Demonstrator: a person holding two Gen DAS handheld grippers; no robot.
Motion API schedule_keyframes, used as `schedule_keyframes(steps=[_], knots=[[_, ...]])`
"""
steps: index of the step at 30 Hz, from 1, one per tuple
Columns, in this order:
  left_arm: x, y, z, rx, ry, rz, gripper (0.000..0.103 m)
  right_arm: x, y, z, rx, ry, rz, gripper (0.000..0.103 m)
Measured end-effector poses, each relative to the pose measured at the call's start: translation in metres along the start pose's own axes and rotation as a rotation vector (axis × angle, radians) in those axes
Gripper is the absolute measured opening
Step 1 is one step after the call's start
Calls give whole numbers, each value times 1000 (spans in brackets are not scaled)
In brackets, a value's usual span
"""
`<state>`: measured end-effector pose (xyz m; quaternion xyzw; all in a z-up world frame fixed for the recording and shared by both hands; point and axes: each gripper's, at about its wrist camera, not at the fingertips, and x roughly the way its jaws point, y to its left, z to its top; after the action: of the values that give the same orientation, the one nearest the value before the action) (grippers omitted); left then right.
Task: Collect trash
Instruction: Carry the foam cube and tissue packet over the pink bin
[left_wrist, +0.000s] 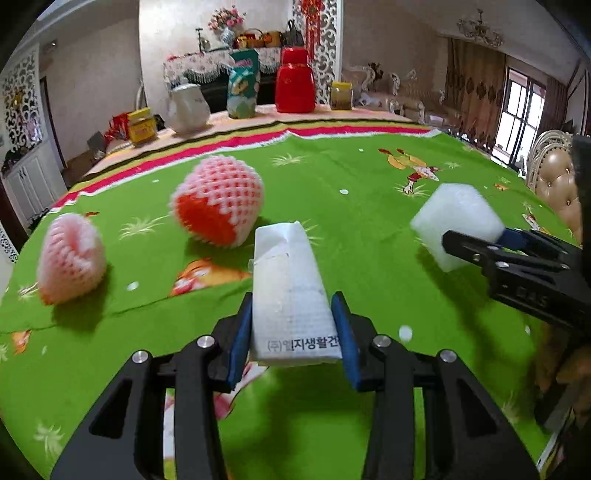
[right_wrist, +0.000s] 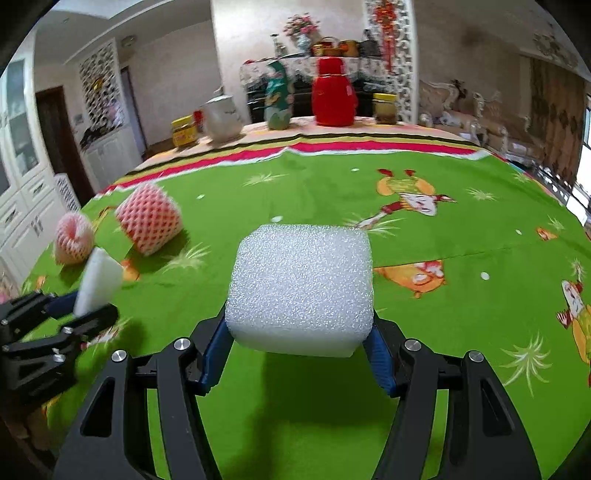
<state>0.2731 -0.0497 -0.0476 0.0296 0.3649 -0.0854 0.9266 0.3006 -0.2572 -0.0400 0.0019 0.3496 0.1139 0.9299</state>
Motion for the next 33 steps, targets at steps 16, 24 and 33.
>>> schedule_keyframes(steps=[16, 24, 33], knots=[[-98, 57, -73, -79, -56, -23, 41, -88, 100, -58, -257, -24, 39, 61], [-138, 54, -109, -56, -95, -45, 41, -130, 131, -87, -274, -70, 19, 61], [-197, 58, -145, -32, -155, -80, 41, -170, 164, -107, -248, -124, 84, 61]])
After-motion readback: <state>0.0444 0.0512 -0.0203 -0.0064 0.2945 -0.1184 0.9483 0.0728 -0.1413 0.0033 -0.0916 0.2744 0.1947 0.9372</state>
